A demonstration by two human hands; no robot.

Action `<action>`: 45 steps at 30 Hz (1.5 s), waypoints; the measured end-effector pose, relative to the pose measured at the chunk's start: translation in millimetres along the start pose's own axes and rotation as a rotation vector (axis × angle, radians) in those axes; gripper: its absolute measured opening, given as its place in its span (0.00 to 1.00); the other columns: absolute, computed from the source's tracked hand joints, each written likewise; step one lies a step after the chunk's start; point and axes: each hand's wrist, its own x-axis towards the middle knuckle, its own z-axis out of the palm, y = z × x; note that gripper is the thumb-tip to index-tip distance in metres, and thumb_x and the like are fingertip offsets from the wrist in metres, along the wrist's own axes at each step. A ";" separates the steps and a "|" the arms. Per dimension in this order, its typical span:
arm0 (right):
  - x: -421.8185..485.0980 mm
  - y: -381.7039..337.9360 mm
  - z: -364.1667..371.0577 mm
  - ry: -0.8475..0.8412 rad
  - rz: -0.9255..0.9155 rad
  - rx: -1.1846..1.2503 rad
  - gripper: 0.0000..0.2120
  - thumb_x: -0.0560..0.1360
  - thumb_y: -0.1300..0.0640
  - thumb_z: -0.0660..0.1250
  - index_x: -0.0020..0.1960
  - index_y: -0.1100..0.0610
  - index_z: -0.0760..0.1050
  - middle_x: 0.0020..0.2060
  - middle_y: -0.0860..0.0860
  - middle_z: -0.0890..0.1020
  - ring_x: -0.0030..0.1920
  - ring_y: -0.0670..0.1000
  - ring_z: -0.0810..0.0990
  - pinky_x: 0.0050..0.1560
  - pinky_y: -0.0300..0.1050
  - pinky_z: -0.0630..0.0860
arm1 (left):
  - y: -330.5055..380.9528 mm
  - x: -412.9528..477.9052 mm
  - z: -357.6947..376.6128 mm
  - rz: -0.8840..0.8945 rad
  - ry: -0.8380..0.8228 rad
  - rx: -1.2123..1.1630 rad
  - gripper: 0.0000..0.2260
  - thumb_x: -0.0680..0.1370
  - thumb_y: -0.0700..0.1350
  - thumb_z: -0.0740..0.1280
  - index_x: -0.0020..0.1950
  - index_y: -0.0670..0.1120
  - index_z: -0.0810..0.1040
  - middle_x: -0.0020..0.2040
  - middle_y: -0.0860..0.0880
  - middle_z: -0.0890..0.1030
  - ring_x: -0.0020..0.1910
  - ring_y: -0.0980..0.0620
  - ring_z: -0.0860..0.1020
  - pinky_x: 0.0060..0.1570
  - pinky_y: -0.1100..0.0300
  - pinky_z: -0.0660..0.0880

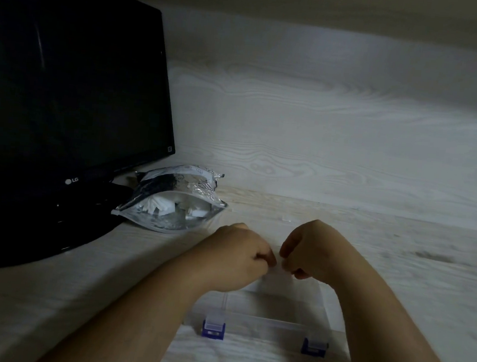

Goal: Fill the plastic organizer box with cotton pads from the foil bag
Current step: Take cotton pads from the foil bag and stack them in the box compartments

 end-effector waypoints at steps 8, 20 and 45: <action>-1.1 -2.2 2.2 -0.045 0.019 -0.104 0.06 0.72 0.62 0.74 0.49 0.58 0.84 0.41 0.57 0.86 0.43 0.53 0.86 0.51 0.50 0.82 | 5.1 -2.4 -4.0 0.047 -0.057 0.005 0.20 0.70 0.58 0.55 0.46 0.53 0.84 0.48 0.57 0.79 0.54 0.52 0.72 0.59 0.52 0.71; 0.9 0.4 5.3 -0.065 0.026 -0.207 0.11 0.72 0.63 0.71 0.54 0.57 0.84 0.44 0.56 0.86 0.42 0.52 0.86 0.52 0.49 0.82 | 8.2 -6.2 -8.5 0.028 -0.127 0.030 0.11 0.67 0.56 0.54 0.28 0.67 0.73 0.32 0.58 0.73 0.49 0.53 0.69 0.54 0.51 0.73; -3.2 3.7 6.6 0.264 -0.265 -0.188 0.08 0.73 0.57 0.70 0.50 0.47 0.82 0.45 0.45 0.81 0.44 0.46 0.80 0.46 0.41 0.78 | -58.9 -2.0 -26.2 -0.604 0.422 -0.204 0.19 0.76 0.37 0.63 0.66 0.44 0.77 0.66 0.43 0.76 0.65 0.45 0.74 0.62 0.57 0.70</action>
